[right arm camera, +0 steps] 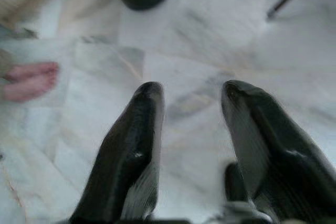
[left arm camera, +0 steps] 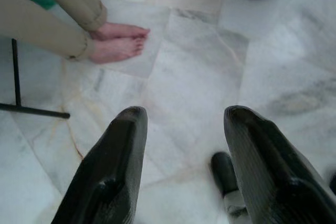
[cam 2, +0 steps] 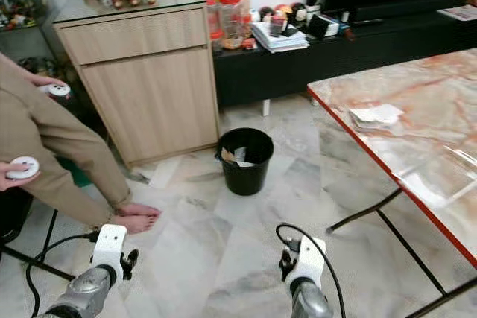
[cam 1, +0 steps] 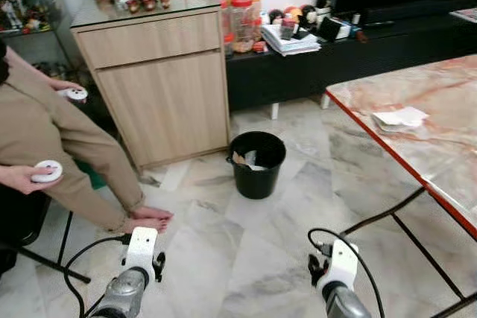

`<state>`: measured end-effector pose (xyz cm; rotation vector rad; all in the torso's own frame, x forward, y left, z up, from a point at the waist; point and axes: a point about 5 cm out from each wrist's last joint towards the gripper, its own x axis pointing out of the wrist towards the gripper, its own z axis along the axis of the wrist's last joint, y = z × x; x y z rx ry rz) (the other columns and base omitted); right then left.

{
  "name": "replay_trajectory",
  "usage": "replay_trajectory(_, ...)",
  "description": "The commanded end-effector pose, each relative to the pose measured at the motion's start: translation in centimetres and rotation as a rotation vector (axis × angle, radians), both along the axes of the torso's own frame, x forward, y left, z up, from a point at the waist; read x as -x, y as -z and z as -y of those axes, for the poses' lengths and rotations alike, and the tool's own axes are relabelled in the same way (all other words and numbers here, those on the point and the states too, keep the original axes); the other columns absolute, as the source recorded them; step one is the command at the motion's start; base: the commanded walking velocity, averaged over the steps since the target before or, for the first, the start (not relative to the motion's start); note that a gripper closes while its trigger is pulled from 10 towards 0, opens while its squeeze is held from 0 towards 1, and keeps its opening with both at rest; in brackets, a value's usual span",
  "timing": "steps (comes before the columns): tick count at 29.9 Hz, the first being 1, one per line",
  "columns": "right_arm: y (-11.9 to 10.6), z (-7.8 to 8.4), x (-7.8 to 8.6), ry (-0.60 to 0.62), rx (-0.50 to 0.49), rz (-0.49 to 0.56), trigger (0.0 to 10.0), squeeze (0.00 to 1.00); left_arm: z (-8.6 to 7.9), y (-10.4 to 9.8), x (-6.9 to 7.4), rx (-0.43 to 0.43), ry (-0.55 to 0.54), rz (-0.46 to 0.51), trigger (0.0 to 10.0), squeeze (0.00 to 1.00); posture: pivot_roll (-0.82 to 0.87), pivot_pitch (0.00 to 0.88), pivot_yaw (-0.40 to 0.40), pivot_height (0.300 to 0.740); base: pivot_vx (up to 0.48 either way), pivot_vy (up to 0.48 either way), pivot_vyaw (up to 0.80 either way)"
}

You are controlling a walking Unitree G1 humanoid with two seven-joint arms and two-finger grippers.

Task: Picking trash to rubbish bin

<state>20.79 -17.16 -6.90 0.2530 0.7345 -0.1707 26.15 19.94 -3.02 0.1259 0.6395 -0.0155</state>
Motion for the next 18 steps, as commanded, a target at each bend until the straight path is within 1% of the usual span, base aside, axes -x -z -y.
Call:
replay_trajectory(1,-0.69,-0.38,-1.27,-0.010,-0.003,0.028,10.0,0.00,-1.27,1.07,1.65,-0.024,-0.031,-0.064,10.0,0.00,0.10,0.000,0.058,0.740,0.000,0.000,0.00)
replay_trajectory(5,-0.64,-0.29,-1.20,-0.009,-0.002,0.022,10.0,0.00,-1.36,1.02,1.60,-0.024,-0.034,-0.063,10.0,0.00,0.10,0.000,0.058,0.740,0.000,0.000,0.00)
replay_trajectory(12,-0.90,-0.13,-1.55,-0.011,0.005,0.038,10.0,0.00,-1.45,0.83,1.39,-0.024,-0.034,-0.054,10.0,0.00,0.10,0.000,0.051,0.740,0.000,0.000,0.00)
replay_trajectory(18,-1.00,-0.01,-1.71,-0.016,0.011,0.040,10.0,0.00,-1.45,0.92,1.50,-0.020,-0.042,-0.058,10.0,0.00,0.10,0.000,0.047,0.740,0.000,0.000,0.00)
